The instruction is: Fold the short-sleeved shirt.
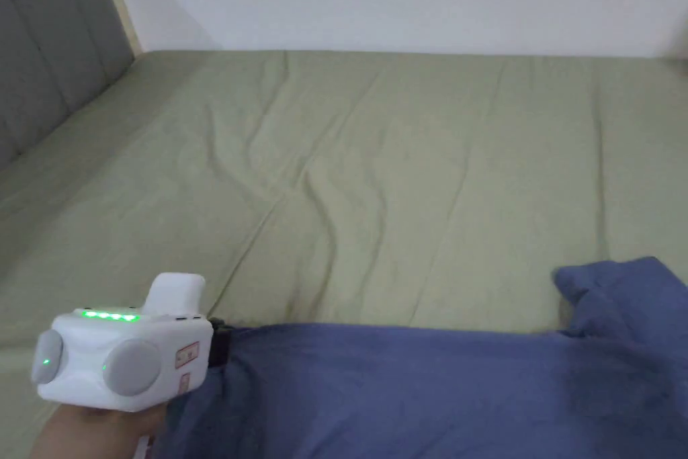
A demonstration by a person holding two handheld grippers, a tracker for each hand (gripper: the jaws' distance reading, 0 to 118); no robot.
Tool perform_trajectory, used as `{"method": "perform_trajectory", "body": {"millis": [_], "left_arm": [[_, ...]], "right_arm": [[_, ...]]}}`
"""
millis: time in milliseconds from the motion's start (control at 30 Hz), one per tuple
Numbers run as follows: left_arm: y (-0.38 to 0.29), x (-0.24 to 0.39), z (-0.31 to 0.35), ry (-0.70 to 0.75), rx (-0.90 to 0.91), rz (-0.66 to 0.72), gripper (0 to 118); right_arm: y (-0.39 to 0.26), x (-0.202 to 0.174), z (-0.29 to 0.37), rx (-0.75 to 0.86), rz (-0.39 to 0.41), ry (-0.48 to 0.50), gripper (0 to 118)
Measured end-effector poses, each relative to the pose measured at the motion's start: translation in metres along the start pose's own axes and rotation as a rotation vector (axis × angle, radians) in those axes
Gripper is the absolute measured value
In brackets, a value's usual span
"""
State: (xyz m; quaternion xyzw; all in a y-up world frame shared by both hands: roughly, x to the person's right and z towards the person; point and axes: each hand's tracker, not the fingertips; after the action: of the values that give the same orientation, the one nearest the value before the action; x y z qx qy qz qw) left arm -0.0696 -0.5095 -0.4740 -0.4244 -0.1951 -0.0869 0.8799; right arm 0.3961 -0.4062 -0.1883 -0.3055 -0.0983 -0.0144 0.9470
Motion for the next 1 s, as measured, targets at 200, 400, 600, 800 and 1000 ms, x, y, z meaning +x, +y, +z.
{"method": "perform_trajectory", "body": {"millis": [200,400,600,800,1000], "left_arm": [[-0.017,0.012,0.040,-0.117,0.068,0.045,3],[-0.017,0.009,0.059,-0.117,0.081,0.042,3],[-0.019,0.011,0.058,-0.099,0.050,0.037,3],[-0.018,0.010,0.083,-0.109,0.086,0.033,3],[-0.029,-0.005,0.158,-0.147,0.168,0.071,3]], "right_arm": [[0.010,0.048,-0.065,-0.133,-0.053,-0.017,0],[0.001,0.119,-0.166,-0.431,-0.282,-0.031,67],[-0.005,0.113,-0.168,-0.464,-0.231,-0.028,36],[0.000,0.093,-0.100,-0.343,-0.174,0.005,0],[0.010,0.074,0.031,-0.198,-0.157,0.074,0]]}}
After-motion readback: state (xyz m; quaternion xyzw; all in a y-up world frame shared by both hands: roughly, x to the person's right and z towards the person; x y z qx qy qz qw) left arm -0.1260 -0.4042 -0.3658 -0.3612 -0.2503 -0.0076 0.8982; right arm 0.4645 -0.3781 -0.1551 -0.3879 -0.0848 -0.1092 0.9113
